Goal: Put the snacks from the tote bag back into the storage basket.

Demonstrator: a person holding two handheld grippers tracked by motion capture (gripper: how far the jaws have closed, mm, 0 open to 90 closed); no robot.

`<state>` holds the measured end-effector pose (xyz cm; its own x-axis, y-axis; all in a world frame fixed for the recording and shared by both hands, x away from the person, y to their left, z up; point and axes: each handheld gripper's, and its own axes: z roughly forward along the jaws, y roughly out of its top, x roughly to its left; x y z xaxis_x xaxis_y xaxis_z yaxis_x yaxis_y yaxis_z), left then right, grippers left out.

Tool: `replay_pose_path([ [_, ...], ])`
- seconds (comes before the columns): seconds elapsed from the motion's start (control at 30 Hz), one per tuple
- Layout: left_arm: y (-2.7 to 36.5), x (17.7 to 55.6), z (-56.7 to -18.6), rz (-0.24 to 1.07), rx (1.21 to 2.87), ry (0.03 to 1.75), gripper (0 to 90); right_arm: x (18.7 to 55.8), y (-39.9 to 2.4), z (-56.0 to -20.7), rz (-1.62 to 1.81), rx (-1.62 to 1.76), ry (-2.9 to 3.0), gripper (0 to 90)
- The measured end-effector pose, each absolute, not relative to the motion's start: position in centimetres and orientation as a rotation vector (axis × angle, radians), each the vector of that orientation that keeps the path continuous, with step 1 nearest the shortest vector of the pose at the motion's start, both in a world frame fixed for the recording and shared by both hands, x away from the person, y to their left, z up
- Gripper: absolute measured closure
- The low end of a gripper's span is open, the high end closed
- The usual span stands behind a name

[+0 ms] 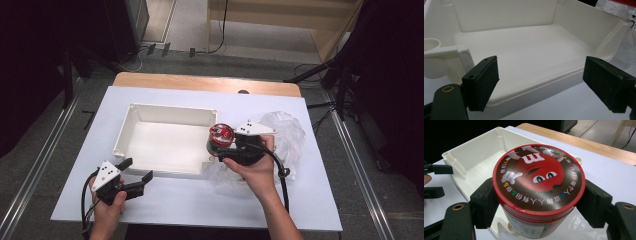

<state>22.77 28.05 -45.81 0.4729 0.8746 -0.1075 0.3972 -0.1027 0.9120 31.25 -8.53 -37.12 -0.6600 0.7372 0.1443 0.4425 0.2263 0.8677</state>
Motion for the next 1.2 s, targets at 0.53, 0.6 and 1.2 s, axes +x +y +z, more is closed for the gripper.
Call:
replay_pose_path([
  [0.53, 28.0, 22.7, -45.8, 0.591, 1.701, 1.099, 13.4, 31.8, -6.8, -37.1, 1.419, 1.074, 2.229, 25.8],
  [0.6, 28.0, 22.7, -45.8, 0.591, 1.701, 1.098, 13.5, 31.9, -6.5, -37.2, 1.42, 1.073, 2.234, 25.7],
  [1.2, 28.0, 22.7, -45.8, 0.6, 1.703, 1.096, 13.5, 32.4, -4.7, -37.7, 1.404, 1.037, 2.28, 25.8],
])
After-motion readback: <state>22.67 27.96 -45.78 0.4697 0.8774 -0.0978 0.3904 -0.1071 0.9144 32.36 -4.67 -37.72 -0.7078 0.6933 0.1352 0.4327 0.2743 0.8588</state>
